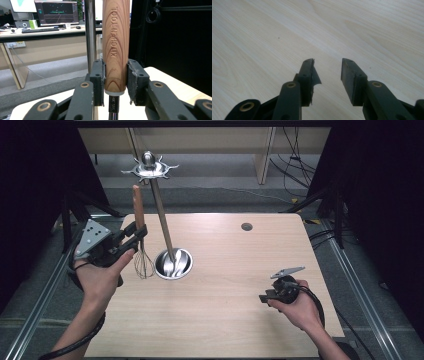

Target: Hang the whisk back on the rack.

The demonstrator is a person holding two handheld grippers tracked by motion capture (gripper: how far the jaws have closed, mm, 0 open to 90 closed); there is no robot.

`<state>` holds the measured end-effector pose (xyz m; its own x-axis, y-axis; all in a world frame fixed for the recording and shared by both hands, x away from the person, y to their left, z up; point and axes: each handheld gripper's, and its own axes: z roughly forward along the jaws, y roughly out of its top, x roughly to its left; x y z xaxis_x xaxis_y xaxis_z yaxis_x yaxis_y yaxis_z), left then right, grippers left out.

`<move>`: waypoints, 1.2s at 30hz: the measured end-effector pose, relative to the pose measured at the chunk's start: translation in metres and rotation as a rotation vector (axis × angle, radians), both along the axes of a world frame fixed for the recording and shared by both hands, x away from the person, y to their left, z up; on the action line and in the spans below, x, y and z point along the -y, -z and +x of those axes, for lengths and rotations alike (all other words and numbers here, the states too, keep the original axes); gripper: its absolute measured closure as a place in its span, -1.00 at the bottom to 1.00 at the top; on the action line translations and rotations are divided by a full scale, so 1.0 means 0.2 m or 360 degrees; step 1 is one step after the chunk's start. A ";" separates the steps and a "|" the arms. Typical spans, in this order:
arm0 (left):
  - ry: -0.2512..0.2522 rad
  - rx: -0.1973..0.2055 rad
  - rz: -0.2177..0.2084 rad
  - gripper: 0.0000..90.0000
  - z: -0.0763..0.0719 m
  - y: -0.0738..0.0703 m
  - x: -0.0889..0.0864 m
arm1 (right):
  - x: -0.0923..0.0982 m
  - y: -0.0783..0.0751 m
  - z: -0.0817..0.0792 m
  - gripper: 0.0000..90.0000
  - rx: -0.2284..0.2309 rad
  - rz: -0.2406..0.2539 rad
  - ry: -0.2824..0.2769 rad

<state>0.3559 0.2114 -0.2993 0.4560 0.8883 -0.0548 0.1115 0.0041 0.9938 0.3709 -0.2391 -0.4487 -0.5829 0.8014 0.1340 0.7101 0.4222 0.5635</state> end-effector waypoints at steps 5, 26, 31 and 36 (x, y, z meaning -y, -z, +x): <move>-0.0016 0.0005 0.0004 0.52 0.01 -0.01 0.00 | 0.00 0.00 0.00 0.41 -0.0004 0.0000 0.0006; -0.0079 0.0011 0.0003 0.52 0.05 -0.04 0.02 | 0.00 0.00 0.00 0.40 0.0001 -0.0002 0.0002; -0.0099 0.0006 0.0009 0.52 0.06 -0.04 0.02 | 0.00 0.00 0.00 0.40 0.0001 0.0007 0.0008; -0.0105 0.0002 0.0008 0.52 0.07 -0.04 0.03 | 0.00 0.00 0.00 0.40 0.0002 -0.0003 0.0002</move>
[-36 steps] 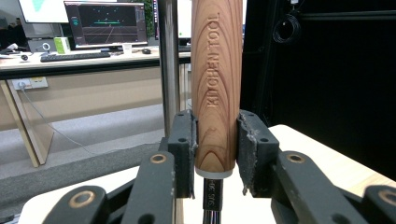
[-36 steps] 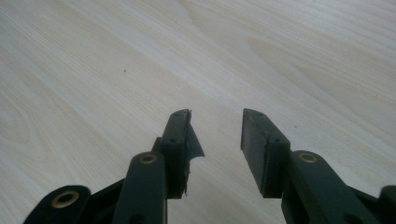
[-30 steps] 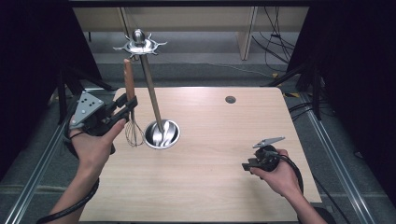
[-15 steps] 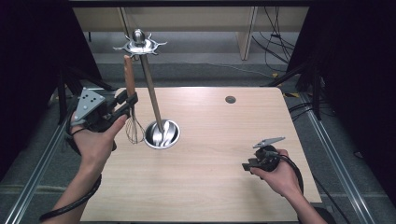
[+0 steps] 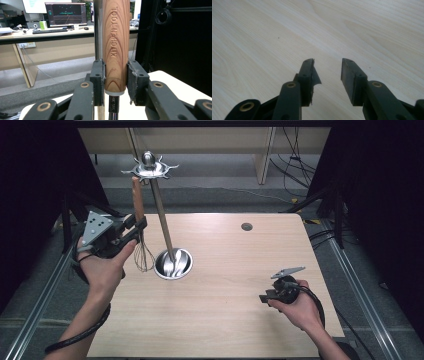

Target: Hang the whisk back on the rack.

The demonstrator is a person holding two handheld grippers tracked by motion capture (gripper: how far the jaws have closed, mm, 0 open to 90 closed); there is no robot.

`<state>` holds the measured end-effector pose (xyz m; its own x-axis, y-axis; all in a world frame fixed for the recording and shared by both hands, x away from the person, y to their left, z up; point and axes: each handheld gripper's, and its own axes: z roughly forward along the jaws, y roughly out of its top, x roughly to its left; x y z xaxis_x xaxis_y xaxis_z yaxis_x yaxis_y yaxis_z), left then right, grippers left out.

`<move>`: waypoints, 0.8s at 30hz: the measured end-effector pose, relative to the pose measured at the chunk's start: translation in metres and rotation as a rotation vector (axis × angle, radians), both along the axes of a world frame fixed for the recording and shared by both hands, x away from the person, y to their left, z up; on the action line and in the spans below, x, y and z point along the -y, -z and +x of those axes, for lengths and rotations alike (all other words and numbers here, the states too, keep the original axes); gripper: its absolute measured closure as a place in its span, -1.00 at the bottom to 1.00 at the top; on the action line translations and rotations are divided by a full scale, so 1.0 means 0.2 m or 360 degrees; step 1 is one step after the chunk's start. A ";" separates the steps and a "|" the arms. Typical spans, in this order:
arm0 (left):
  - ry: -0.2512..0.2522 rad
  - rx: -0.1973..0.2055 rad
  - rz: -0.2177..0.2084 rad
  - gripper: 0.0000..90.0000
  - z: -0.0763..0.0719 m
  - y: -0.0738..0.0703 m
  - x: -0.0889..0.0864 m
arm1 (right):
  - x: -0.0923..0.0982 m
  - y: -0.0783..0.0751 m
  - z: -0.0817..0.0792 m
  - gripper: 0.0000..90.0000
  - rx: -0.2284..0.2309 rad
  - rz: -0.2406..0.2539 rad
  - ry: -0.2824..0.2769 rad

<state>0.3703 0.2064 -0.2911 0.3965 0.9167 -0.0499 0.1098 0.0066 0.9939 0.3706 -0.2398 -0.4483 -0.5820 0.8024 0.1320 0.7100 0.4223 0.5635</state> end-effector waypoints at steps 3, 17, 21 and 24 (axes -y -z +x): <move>-0.0005 -0.0002 -0.0001 0.52 0.01 0.00 0.00 | 0.00 0.00 0.00 0.40 0.0001 0.0000 0.0001; -0.0028 0.0002 0.0005 0.52 0.03 -0.01 0.01 | 0.00 0.00 0.00 0.41 0.0001 -0.0001 0.0000; -0.0034 -0.0002 0.0005 0.52 0.03 -0.01 0.01 | 0.00 0.00 0.00 0.41 0.0002 -0.0001 0.0005; -0.0036 -0.0008 0.0001 0.52 0.03 0.00 0.00 | 0.00 0.00 0.00 0.41 0.0002 -0.0001 0.0004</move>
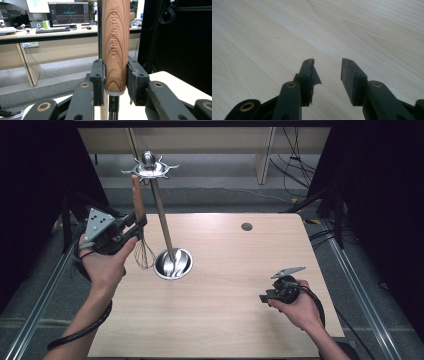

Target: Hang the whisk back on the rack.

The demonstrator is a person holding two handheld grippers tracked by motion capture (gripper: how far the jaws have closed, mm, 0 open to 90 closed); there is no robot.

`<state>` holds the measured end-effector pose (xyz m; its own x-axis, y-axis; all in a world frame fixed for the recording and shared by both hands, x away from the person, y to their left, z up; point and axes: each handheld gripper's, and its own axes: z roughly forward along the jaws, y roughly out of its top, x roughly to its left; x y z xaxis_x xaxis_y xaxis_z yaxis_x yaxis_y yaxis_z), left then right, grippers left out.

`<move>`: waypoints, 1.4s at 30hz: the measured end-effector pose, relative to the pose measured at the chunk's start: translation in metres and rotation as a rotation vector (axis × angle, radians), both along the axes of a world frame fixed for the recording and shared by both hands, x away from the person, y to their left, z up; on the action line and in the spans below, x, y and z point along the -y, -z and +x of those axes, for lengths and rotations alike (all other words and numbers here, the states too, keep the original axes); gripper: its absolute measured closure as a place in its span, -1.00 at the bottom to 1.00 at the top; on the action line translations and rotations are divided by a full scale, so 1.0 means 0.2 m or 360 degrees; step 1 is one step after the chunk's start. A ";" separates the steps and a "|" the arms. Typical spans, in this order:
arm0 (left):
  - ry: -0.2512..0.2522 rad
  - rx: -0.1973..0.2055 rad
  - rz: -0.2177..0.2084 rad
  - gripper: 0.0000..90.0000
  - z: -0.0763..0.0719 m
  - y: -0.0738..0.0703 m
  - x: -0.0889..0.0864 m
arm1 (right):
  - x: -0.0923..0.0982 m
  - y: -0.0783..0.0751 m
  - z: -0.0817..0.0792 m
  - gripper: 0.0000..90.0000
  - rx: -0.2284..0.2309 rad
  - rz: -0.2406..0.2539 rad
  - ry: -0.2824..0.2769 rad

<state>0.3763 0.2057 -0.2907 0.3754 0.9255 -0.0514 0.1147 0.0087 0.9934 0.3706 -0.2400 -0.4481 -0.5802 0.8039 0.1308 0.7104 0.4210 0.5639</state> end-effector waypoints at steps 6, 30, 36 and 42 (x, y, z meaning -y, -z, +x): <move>-0.0002 -0.0013 0.0013 0.52 0.02 0.00 0.00 | 0.00 0.00 0.00 0.41 0.0000 0.0000 0.0001; -0.0026 -0.0042 0.0078 0.52 0.06 0.00 0.03 | 0.00 0.00 0.00 0.41 0.0002 0.0002 0.0003; -0.0035 -0.0052 0.0092 0.52 0.07 0.00 0.03 | 0.00 0.00 0.00 0.41 0.0002 0.0002 0.0001; -0.0038 -0.0066 0.0119 0.52 0.08 0.00 0.03 | 0.00 0.00 0.00 0.41 0.0002 0.0001 0.0007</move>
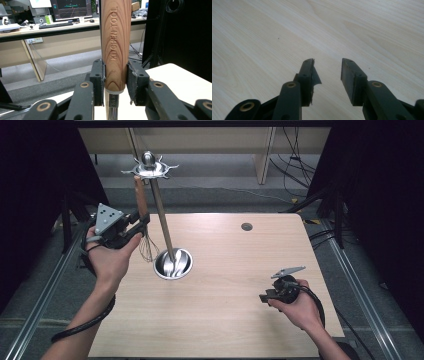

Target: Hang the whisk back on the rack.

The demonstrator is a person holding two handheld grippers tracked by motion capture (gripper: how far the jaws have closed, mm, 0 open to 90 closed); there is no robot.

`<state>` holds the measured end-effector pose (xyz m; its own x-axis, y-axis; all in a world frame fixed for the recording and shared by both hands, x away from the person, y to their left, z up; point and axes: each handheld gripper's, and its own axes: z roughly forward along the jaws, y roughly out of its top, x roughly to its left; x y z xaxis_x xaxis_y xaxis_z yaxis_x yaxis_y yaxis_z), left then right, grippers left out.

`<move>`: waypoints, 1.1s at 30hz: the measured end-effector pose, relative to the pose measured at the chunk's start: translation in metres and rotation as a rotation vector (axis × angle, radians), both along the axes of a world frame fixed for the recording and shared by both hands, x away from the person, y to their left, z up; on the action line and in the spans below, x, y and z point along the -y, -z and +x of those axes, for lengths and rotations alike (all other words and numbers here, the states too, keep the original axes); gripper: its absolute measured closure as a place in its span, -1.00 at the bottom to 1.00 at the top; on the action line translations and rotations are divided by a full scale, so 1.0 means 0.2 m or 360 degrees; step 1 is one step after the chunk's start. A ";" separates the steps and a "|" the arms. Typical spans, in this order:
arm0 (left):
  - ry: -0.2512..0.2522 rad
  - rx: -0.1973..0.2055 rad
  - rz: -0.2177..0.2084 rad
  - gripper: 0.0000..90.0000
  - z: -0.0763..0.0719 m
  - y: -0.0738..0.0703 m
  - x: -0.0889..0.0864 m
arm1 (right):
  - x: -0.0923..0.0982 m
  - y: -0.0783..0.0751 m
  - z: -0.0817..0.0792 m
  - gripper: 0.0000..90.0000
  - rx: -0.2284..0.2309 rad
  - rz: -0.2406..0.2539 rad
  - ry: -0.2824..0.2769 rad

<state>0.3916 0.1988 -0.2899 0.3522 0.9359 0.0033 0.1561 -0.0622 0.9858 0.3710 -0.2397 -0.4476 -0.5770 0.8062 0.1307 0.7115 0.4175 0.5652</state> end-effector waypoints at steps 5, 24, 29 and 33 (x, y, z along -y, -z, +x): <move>0.0005 -0.0015 0.0015 0.51 0.01 0.00 0.00 | 0.00 0.00 0.00 0.41 -0.0010 0.0005 -0.0004; 0.0035 -0.0012 0.0003 0.45 0.00 0.02 -0.01 | 0.01 0.00 0.00 0.39 -0.0002 0.0007 -0.0001; 0.0055 -0.0006 -0.0015 0.35 -0.01 0.04 -0.02 | 0.01 0.00 0.00 0.39 -0.0001 0.0008 0.0001; 0.0064 0.0003 -0.0032 0.28 -0.05 0.05 -0.04 | 0.01 0.00 0.00 0.39 -0.0004 0.0009 0.0001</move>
